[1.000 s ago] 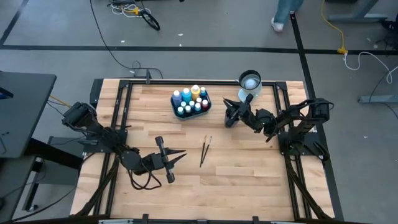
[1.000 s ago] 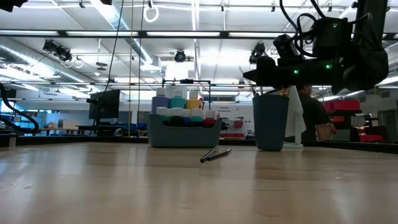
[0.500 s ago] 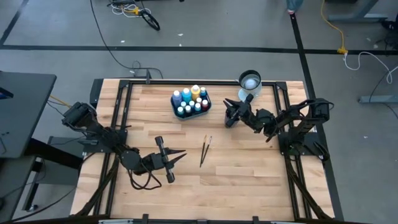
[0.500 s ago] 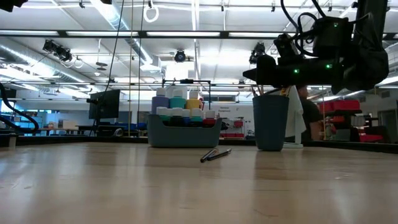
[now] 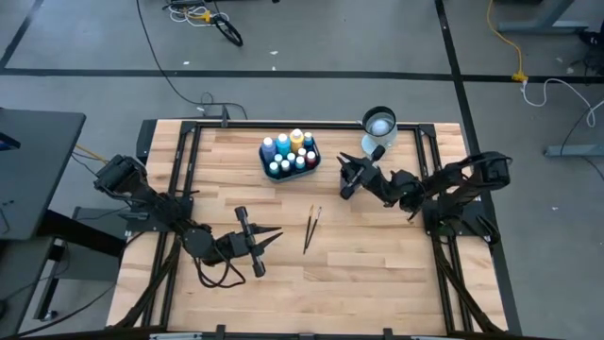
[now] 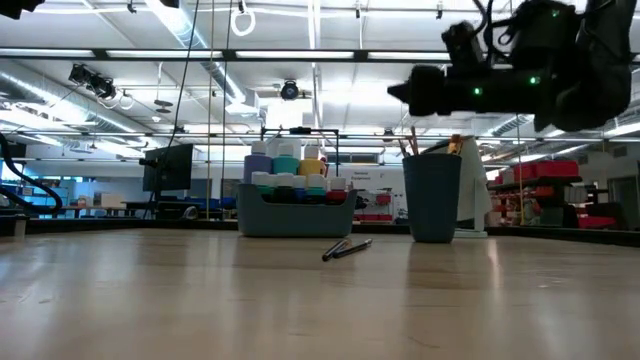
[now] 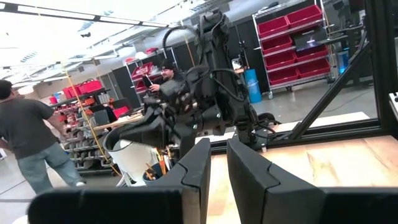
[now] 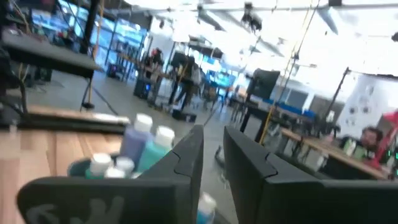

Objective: Pick & Place Paint Supplies
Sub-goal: Put the silver paint brush into the blue cup

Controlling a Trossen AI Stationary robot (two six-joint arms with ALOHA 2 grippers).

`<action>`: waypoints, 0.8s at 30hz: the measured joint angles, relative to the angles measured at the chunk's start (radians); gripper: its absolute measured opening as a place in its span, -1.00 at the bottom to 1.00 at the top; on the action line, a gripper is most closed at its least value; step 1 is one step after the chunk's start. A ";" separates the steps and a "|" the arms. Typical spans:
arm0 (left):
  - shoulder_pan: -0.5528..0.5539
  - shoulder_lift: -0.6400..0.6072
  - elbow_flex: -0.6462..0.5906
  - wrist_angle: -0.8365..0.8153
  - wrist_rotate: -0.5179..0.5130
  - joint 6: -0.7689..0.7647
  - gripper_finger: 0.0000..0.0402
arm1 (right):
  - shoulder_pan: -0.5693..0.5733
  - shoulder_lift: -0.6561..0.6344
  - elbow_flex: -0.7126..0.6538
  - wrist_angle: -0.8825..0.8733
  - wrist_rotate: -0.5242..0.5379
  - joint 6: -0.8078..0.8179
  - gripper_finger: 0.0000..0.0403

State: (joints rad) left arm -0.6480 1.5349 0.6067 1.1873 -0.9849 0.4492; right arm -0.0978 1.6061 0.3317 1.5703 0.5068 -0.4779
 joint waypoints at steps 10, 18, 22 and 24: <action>0.000 0.000 0.000 -0.001 -0.017 0.000 -0.70 | 0.117 -0.118 0.105 -0.179 -0.050 -0.030 -0.39; 0.000 0.000 0.000 -0.001 -0.017 -0.001 -0.70 | 0.263 -0.152 0.437 -1.084 -0.083 0.082 -0.17; 0.000 0.000 0.000 -0.003 -0.018 -0.006 -0.70 | 0.297 -0.111 0.594 -1.528 -0.142 0.209 -0.17; 0.000 0.000 0.000 -0.004 -0.017 -0.008 -0.70 | 0.303 -0.087 0.629 -1.655 -0.175 0.236 -0.18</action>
State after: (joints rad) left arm -0.6479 1.5349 0.6065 1.1835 -1.0017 0.4416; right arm 0.2055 1.5188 0.9604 -0.0850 0.3314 -0.2418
